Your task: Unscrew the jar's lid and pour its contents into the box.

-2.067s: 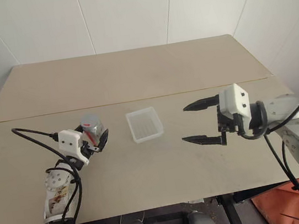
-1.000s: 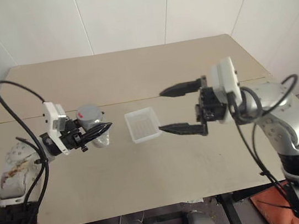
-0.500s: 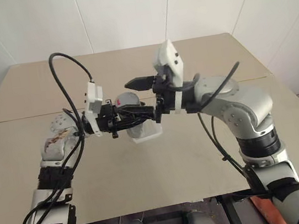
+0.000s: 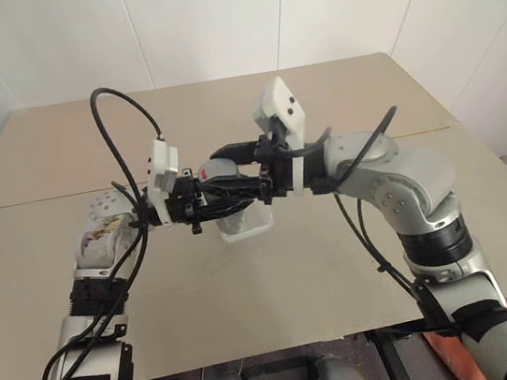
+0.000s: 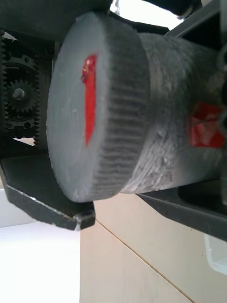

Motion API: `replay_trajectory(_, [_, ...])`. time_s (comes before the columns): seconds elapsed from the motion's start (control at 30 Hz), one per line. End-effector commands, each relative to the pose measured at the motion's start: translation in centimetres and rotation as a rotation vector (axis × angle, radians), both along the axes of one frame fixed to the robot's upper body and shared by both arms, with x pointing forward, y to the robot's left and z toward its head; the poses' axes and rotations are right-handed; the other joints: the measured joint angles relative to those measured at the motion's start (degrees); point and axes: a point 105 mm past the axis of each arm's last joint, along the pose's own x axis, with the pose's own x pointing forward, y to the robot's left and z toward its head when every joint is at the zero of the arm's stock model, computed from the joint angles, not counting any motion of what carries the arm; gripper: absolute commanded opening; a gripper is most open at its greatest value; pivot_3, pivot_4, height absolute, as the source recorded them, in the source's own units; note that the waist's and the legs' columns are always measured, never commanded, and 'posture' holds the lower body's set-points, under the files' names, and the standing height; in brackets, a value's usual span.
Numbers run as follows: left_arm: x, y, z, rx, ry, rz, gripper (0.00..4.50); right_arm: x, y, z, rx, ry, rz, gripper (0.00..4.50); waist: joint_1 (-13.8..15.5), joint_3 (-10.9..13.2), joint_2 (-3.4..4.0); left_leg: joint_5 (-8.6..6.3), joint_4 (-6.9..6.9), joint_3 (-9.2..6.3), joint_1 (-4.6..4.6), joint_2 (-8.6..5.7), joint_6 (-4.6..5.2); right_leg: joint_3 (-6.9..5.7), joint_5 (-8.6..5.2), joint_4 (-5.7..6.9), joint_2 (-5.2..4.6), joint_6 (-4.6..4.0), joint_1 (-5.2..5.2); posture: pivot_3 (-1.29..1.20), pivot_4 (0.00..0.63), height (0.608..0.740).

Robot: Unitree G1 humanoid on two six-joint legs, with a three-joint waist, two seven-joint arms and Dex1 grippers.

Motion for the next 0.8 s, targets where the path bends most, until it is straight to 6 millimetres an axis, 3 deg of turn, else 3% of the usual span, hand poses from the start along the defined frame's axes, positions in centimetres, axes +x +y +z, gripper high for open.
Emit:
replay_trajectory(0.03, [-0.7, -0.2, 2.5, -0.02, -0.081, -0.06, 1.96, -0.4, 0.1, 0.5, 0.002, -0.049, 0.08, 2.75, 0.0, 0.0, 0.0, 0.0, 0.0, -0.01, 0.0, 0.0, 0.0, 0.0, 0.0, 0.0, 0.0, 0.0, 0.0, 0.0, 0.15, 0.74])
replay_trajectory(0.2, [-3.0, 0.1, 3.3, 0.028, -0.066, -0.243, 1.96, -2.0, -0.9, 0.7, 0.023, -0.141, 0.469, 2.75, -0.04, 0.01, -0.01, 0.0, 0.01, 0.04, 0.0, -0.02, 0.0, 0.0, 0.0, 0.0, 0.01, 0.01, 0.0, 0.0, 0.15, 0.74])
replay_trajectory(0.37, [-5.5, -0.1, 3.7, 0.078, -0.054, -0.391, 1.96, -1.5, -0.5, 1.3, -0.005, -0.123, 0.751, 2.75, -0.53, 0.06, 0.05, 0.01, 0.01, -0.02, 0.06, 0.06, -0.02, 0.07, 0.0, 0.05, 0.11, 0.01, 0.0, 0.0, 0.15, 0.74])
replay_trajectory(0.57, [-5.9, -0.1, 3.6, 0.082, -0.067, -0.395, 1.96, -0.4, 1.1, 1.2, -0.039, -0.157, 0.783, 2.75, -0.38, 0.09, 0.08, 0.05, 0.0, -0.11, 0.08, 0.15, -0.08, 0.07, -0.01, 0.1, 0.17, 0.0, -0.03, 0.0, 0.15, 0.74])
replay_trajectory(0.73, [-4.7, 0.3, 3.2, 0.048, -0.057, -0.292, 1.96, 0.7, 0.2, 1.7, 0.015, -0.177, 0.679, 4.29, 0.26, 0.11, 0.08, 0.06, 0.08, 0.01, -0.03, 0.12, -0.1, -0.04, -0.01, 0.08, 0.13, 0.0, -0.03, 0.0, 0.15, 0.74])
replay_trajectory(0.8, [-3.9, 0.5, 3.1, 0.023, -0.059, -0.225, 1.96, 1.0, -0.7, 1.9, 0.045, -0.198, 0.611, 4.47, 0.39, 0.11, 0.08, 0.06, 0.11, 0.02, -0.05, 0.09, -0.1, -0.04, -0.01, 0.08, 0.09, 0.0, -0.03, 0.0, 0.15, 0.74])
